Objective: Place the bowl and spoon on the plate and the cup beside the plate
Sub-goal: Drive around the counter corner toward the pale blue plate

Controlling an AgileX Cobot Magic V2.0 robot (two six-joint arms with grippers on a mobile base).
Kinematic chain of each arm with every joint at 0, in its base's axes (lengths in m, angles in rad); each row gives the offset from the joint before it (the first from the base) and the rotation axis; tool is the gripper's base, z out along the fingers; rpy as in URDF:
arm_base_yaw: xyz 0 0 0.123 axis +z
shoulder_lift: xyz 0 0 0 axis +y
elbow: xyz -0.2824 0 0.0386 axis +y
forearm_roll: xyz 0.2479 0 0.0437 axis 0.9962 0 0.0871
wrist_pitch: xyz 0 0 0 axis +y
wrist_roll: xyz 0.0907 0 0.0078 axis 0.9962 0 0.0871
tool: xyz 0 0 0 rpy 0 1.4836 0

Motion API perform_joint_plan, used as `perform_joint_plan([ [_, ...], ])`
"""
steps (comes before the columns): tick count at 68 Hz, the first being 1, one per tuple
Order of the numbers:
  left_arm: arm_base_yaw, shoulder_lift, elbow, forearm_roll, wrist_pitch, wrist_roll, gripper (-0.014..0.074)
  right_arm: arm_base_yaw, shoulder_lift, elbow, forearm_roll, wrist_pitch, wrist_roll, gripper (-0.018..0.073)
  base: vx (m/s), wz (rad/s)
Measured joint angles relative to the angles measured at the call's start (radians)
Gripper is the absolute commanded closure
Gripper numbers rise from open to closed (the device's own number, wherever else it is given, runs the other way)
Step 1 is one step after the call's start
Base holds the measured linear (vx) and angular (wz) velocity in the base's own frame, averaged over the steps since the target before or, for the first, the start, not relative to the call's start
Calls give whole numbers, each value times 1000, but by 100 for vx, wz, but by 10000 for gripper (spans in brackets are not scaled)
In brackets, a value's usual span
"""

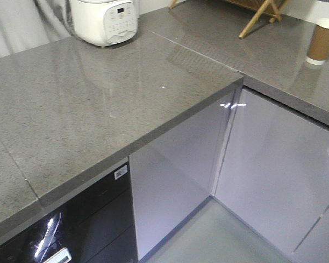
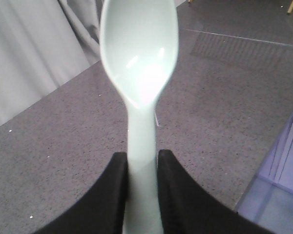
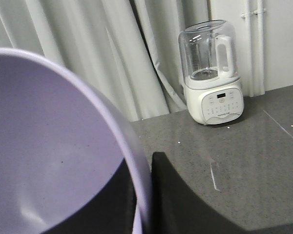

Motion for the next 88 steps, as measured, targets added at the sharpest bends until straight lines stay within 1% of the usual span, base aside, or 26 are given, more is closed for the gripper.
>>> perform_joint_plan([
  [88, 0, 0, 0, 0, 0, 0, 602, 0, 0, 0, 0, 0, 0, 564, -3, -31],
])
